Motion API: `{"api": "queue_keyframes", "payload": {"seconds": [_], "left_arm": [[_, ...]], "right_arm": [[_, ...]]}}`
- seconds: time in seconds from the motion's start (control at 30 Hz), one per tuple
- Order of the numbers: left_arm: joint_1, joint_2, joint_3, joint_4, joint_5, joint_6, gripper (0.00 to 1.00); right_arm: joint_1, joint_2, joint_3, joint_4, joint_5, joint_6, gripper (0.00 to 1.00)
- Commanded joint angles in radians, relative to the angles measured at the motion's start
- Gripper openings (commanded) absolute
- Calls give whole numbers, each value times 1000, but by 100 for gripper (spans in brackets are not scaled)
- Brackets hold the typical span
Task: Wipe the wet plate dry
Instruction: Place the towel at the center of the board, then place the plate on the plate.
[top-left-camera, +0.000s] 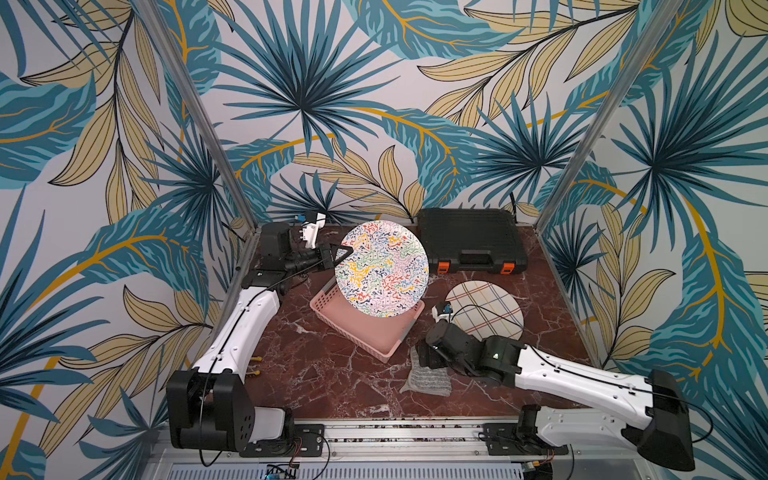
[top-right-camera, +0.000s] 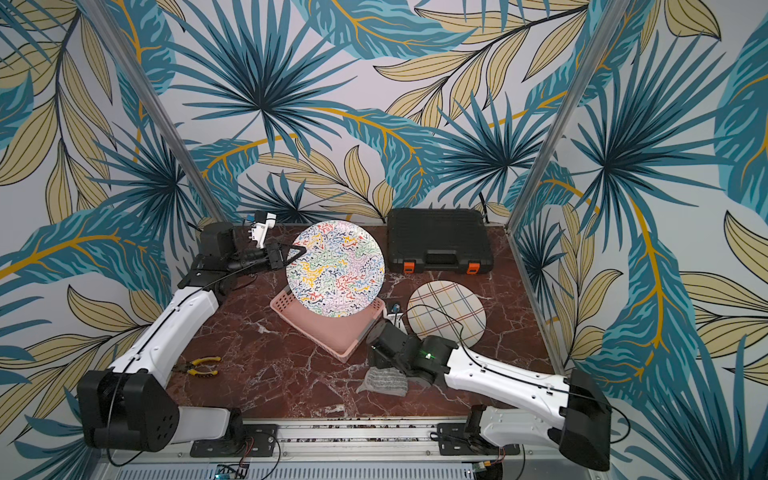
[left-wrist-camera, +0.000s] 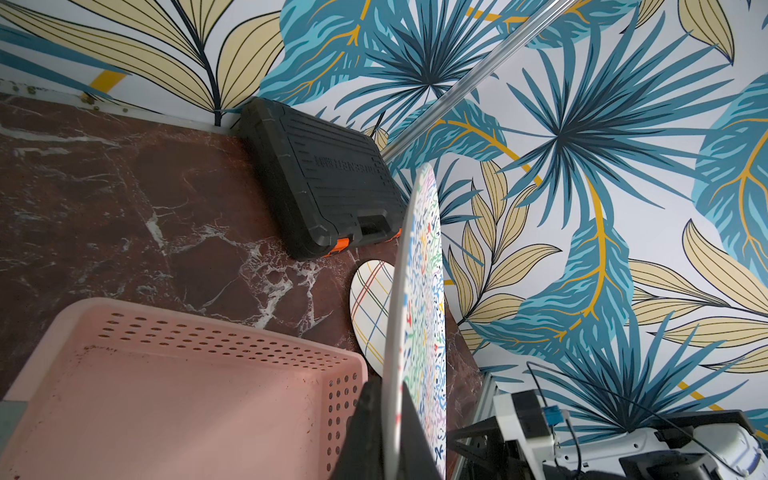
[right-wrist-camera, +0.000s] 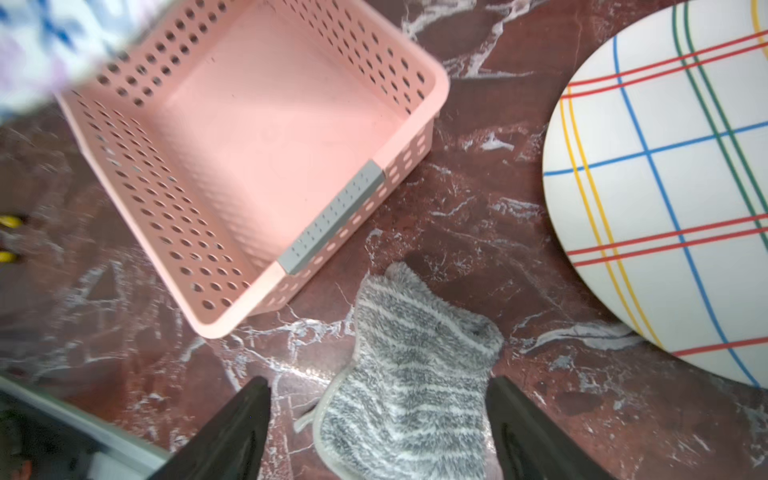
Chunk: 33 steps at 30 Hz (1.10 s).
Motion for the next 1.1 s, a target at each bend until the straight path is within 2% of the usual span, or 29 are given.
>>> {"api": "queue_keyframes", "payload": {"seconds": [0.0, 0.2, 0.43, 0.57, 0.67, 0.77, 0.9, 0.97, 1.07], "left_arm": [[8, -30, -4, 80, 72, -15, 0], [2, -20, -13, 142, 144, -60, 0], [-24, -25, -8, 142, 189, -65, 0], [-46, -33, -9, 129, 202, -46, 0], [-62, -35, -5, 119, 214, -40, 0], [-72, -35, 4, 111, 223, -35, 0], [-77, -32, 9, 97, 228, -26, 0], [-77, -32, 8, 95, 227, -27, 0], [-79, -31, 6, 94, 226, -25, 0]], "right_arm": [[-102, -61, -6, 27, -179, -52, 85], [-328, -149, -21, 254, -472, -55, 83], [-538, -100, -28, 475, -727, 4, 75], [-598, -51, -22, 567, -820, 16, 70], [-613, -14, -13, 647, -867, 29, 69], [-618, 33, 4, 708, -911, 43, 64], [-619, 70, 3, 823, -956, 69, 45], [-619, 71, -3, 843, -954, 70, 32], [-621, 64, -22, 875, -946, 77, 8]]}}
